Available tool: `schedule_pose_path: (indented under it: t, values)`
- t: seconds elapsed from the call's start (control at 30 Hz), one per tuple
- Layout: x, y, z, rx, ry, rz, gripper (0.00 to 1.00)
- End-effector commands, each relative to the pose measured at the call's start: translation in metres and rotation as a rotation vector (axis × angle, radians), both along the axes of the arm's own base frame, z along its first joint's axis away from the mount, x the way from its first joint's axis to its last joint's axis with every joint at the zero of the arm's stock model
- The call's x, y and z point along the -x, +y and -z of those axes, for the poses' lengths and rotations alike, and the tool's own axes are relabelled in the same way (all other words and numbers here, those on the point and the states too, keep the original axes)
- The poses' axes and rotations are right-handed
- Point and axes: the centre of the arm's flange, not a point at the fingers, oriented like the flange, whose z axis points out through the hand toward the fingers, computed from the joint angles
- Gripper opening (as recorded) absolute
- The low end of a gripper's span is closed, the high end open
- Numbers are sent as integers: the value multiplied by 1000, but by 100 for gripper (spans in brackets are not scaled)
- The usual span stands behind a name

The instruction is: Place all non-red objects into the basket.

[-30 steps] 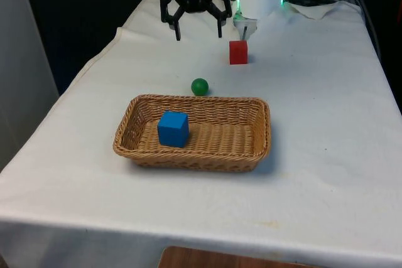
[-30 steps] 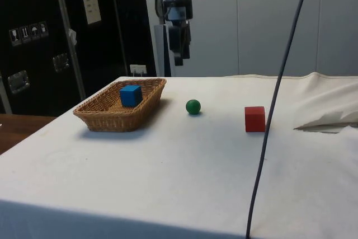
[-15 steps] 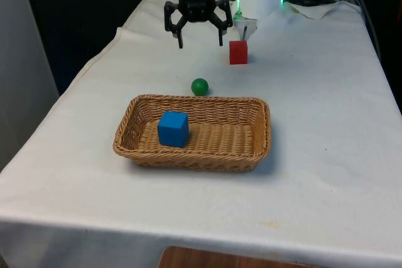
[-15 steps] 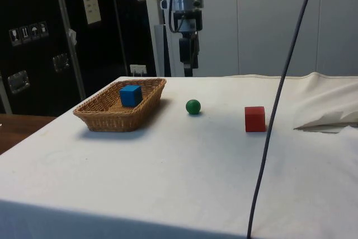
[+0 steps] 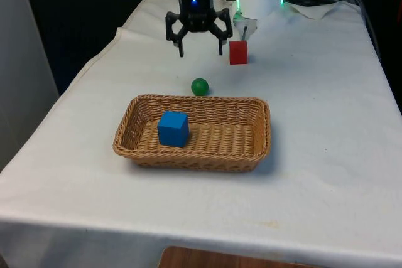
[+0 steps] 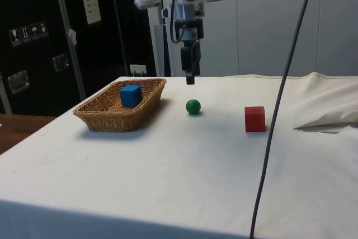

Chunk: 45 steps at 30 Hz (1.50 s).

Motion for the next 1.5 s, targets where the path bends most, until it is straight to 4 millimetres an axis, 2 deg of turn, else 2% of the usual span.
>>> schedule_pose_path:
  t: [0.0, 0.4, 1.47]
  values:
    - [-2, 0, 4, -9, -8, -2, 100]
    - [-10, -6, 32, -13, 16, 3, 100]
    - [-9, -3, 76, -47, -25, 7, 100]
